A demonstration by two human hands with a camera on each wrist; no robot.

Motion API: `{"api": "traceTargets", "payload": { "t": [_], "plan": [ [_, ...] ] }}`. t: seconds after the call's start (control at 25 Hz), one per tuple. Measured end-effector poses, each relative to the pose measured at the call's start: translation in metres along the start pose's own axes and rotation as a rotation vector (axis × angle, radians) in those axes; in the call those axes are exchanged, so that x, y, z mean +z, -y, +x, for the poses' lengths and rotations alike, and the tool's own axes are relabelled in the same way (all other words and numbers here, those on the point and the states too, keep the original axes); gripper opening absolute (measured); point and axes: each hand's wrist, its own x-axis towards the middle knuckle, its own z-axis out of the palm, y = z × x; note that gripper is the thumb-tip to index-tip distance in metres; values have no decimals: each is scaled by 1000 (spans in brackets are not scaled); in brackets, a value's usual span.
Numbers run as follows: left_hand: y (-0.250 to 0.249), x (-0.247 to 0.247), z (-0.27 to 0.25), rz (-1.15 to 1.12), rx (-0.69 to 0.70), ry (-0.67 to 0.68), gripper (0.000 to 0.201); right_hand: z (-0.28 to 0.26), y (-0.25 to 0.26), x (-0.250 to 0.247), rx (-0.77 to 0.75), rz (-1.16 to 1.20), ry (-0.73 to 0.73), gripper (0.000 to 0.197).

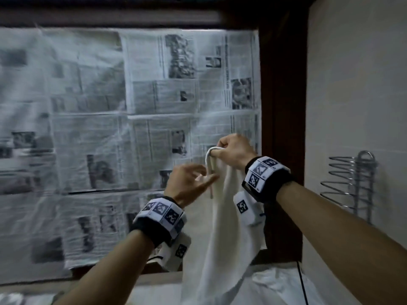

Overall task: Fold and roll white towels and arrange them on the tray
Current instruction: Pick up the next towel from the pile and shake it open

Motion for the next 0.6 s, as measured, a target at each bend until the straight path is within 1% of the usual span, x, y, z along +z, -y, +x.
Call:
{"api": "traceTargets", "payload": {
  "t": [0.08,0.16,0.2,0.32,0.44,0.6],
  "plan": [
    [7,-21,11,126,-33,-75,31,7,14,-3,-16,12,1,24],
    [9,-48,21,229,-90,-84,28,11,19,-12,-1,-33,10,20],
    [9,-63,25,285,-100,-81,25,12,18,-18,17,-60,20,22],
    [16,-110,37,453,-131,-78,30,9,10,-35,59,-97,37,28],
    [29,-142,48,478,-177,-102,37,5,5,-49,47,-124,13,21],
    [33,-157,55,520,-167,-111,26,8,3,-68,57,-168,-44,16]
  ]
}}
